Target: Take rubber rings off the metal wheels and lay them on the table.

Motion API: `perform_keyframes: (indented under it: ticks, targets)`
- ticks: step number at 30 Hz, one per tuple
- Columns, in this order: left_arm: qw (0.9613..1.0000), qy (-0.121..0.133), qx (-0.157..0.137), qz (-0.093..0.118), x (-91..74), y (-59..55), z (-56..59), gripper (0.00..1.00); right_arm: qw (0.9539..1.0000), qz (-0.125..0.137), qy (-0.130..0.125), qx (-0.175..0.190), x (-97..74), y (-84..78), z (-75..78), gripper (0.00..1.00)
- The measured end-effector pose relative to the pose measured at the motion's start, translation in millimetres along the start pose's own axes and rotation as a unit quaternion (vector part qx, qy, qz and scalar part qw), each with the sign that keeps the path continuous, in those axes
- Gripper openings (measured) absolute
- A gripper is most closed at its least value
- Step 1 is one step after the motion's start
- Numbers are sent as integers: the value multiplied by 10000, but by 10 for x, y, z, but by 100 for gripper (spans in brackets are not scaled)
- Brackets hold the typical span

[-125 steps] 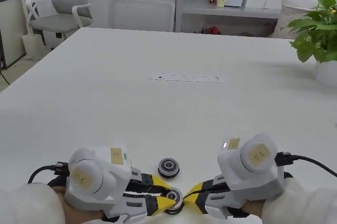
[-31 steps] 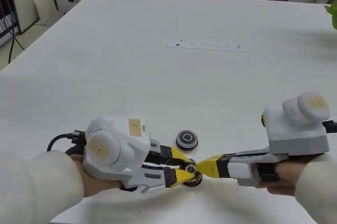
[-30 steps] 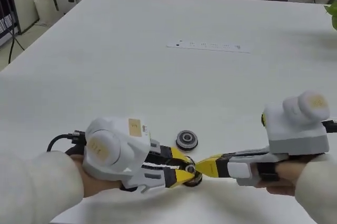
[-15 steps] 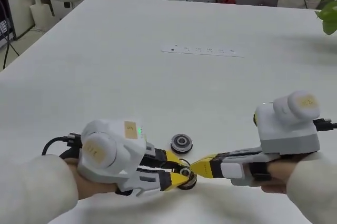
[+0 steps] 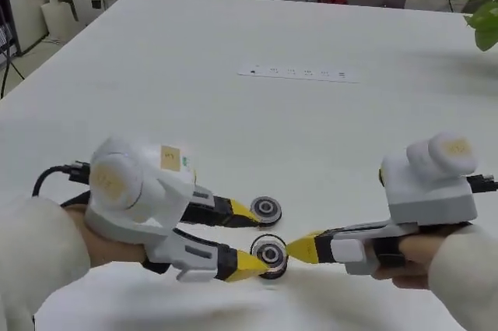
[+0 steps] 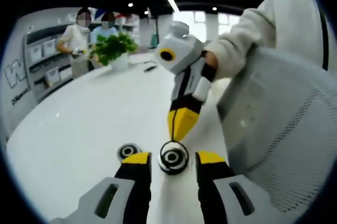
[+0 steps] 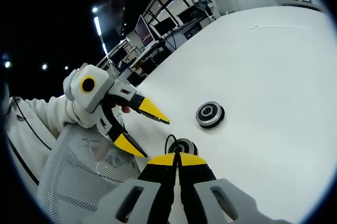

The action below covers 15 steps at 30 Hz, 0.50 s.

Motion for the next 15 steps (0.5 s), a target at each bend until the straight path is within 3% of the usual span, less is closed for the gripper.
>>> perform_keyframes:
  ticks: [7, 15]
  targets:
    - [9999, 111, 26, 118, -326, 125, 79, 48, 9998, -95, 78, -145, -81, -17, -57, 0]
    - [9991, 429, 50, -26, -710, 56, 230, 65, 9997, -66, 110, -190, -201, 58, -99, 0]
Point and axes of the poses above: the centre of the closed fingertips' face, and the gripper's own axes: x roughly forward along the fingers, z roughly to its right, y roughly out of its top, the point moved 1 cm from there along -x, roughly backward along the fingers, and after that the axes turned 15 degrees about -y, right-handed, at the moved point
